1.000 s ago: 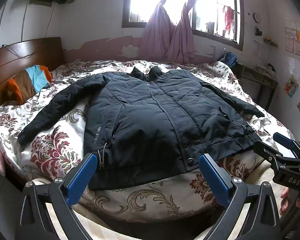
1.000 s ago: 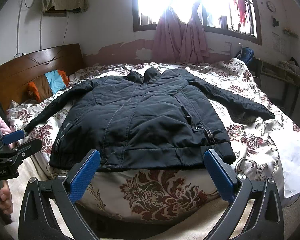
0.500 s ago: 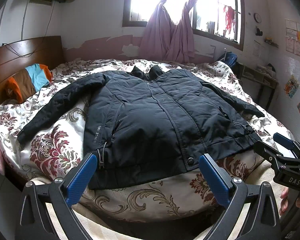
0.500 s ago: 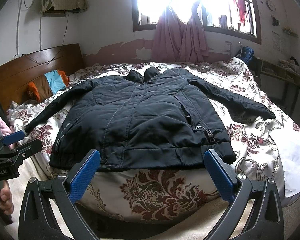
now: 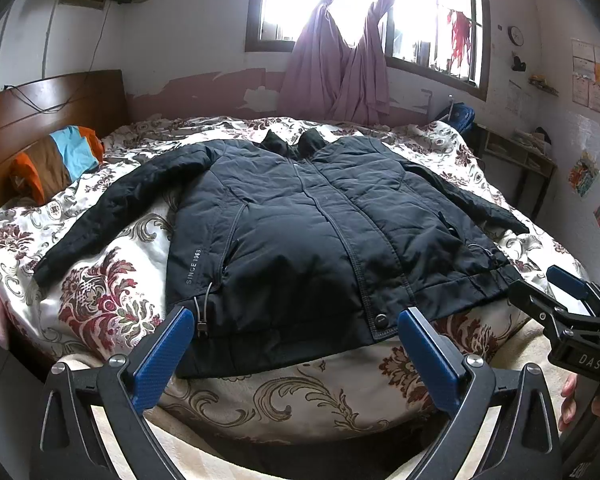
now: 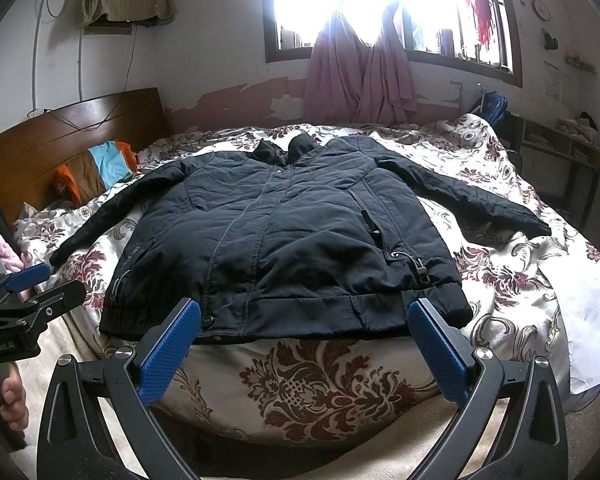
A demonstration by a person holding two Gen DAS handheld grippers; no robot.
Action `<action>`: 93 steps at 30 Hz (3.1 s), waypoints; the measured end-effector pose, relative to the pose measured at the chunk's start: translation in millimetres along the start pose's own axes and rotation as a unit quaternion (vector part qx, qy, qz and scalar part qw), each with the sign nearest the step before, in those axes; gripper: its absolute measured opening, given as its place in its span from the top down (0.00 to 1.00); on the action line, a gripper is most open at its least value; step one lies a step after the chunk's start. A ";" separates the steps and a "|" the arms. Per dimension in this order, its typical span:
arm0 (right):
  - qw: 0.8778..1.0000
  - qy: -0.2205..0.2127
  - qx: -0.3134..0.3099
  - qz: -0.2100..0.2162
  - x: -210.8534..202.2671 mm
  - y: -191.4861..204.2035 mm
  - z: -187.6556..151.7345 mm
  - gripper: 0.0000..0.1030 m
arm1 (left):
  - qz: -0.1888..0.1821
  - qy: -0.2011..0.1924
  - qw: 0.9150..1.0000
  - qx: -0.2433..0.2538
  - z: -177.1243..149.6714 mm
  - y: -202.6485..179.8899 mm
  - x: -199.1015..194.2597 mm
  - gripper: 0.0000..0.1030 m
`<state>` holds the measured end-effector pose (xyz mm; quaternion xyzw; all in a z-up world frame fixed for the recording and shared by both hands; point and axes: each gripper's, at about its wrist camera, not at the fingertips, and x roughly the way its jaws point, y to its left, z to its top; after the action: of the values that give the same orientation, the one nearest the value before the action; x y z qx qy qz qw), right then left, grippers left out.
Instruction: Fold large clothes
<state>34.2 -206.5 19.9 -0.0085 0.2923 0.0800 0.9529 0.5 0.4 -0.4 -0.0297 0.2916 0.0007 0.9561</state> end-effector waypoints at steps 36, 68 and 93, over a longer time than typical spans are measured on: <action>0.926 0.027 0.365 -0.095 140.1 -221.9 37.5 0.01 | 0.077 0.080 0.992 -0.066 78.0 14.7 103.6 0.00; 0.847 -0.021 0.528 -0.051 329.0 -411.6 53.0 0.08 | 0.013 0.090 0.995 0.039 264.7 -218.4 413.3 0.00; 0.888 -0.088 0.434 -0.128 287.7 -390.1 86.3 0.88 | 0.004 0.109 0.991 0.080 253.3 -239.8 429.9 0.00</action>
<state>378.5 -543.7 -81.2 0.3752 0.2094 -0.1773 0.8854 503.0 -231.4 -16.8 0.0479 0.3930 -0.0222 0.9180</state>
